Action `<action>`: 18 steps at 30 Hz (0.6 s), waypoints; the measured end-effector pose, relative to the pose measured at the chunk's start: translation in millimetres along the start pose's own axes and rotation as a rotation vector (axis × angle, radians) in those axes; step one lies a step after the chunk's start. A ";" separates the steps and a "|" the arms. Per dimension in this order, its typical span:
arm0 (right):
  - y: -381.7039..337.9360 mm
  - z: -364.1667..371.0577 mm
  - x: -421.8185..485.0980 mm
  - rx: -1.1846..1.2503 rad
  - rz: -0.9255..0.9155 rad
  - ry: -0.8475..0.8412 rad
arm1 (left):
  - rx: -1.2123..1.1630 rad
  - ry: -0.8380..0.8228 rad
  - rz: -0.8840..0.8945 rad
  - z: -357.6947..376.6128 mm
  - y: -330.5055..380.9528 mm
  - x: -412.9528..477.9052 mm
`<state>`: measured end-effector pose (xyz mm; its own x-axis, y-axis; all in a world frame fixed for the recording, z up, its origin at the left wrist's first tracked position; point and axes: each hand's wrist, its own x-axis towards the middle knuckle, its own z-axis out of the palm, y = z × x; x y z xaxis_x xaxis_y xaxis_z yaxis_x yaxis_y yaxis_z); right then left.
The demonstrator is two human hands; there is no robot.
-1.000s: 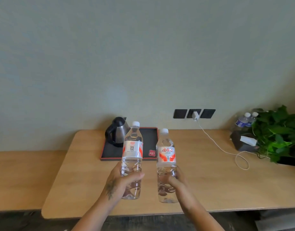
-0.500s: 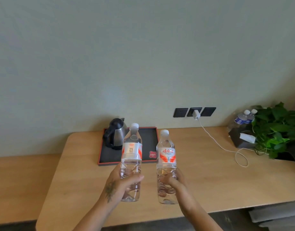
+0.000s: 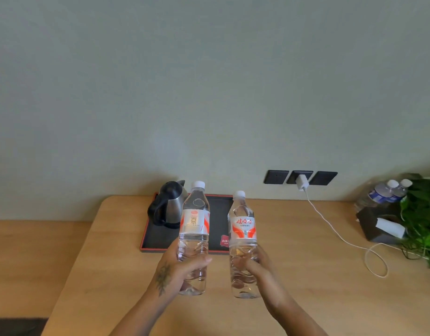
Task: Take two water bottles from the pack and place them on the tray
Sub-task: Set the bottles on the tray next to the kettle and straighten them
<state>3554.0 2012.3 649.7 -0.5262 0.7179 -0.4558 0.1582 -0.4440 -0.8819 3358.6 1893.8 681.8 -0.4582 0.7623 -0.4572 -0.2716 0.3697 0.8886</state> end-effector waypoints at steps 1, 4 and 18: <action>-3.2 -3.6 5.5 -0.024 0.003 -0.008 | -0.004 0.011 -0.006 4.2 1.9 4.2; -9.1 -17.1 21.8 -0.081 0.020 -0.030 | -0.005 0.049 -0.018 18.1 5.5 17.4; -19.3 -22.3 79.6 -0.186 0.046 -0.094 | 0.002 0.055 -0.024 22.4 9.3 61.1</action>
<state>3527.7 2089.9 627.8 -0.5892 0.6421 -0.4905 0.3305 -0.3624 -0.8714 3347.0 1955.7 663.0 -0.4973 0.7229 -0.4797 -0.2818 0.3884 0.8773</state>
